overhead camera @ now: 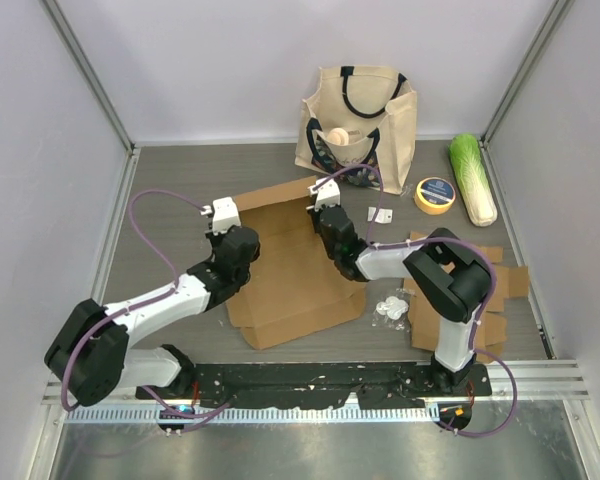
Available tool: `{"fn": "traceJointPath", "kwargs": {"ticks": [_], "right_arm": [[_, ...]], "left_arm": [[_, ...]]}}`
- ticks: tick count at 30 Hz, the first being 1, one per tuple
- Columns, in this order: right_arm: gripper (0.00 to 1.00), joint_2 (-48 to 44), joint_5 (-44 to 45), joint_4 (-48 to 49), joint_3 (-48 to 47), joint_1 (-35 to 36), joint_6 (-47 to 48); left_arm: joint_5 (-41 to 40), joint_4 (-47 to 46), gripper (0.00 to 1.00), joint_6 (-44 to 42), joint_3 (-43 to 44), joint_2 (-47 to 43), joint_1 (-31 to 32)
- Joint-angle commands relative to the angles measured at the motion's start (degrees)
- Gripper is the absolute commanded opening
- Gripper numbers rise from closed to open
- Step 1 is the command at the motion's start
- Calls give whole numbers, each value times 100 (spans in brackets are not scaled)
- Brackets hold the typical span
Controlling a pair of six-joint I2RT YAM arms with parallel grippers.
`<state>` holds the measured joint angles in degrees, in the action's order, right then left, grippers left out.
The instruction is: Fold the paper box
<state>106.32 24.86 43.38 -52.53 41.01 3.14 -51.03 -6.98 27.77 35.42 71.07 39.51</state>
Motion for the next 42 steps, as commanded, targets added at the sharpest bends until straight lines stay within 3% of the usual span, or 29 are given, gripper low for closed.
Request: {"fn": "traceJointPath", "kwargs": {"ticks": [1, 7, 10, 12, 13, 16, 18, 21, 26, 28, 32, 36, 40, 42], "right_arm": [[1, 152, 1750, 663, 76, 504, 100], [1, 143, 1101, 673, 138, 495, -155], [1, 117, 925, 497, 50, 425, -199], [1, 90, 749, 365, 41, 364, -217], [10, 73, 574, 304, 41, 337, -234], [22, -50, 266, 110, 111, 179, -566], [32, -138, -86, 13, 147, 39, -726], [41, -156, -262, -83, 147, -14, -850], [50, -112, -342, -136, 147, -67, -824], [47, 20, -263, -154, 68, -76, -806], [18, 222, -61, 13, 15, -76, -718], [2, 161, 106, 119, 85, -67, -700], [1, 64, 63, 49, 59, -59, -648], [17, 20, -34, -363, -133, -58, -656]], "left_arm": [[-180, -804, 21, -193, 290, 232, -4], [-57, -884, 17, -158, 360, 355, -4], [-65, -796, 29, -140, 352, 268, -22], [-22, -595, 45, -18, 343, 180, -74], [57, -559, 49, 26, 299, 66, -109], [461, -593, 60, 71, 211, -49, -224], [558, -664, 60, 44, 185, -14, -276], [594, -664, 58, 9, 237, 126, -338], [664, -664, 56, 18, 281, 162, -365], [673, -629, 56, 62, 281, 179, -365], [717, -506, 55, 281, 246, 144, -365], [927, -225, 56, 510, 202, -83, -365], [1147, 423, 63, 861, 88, -556, -373], [1524, 680, 66, 1106, 62, -830, -382]]}}
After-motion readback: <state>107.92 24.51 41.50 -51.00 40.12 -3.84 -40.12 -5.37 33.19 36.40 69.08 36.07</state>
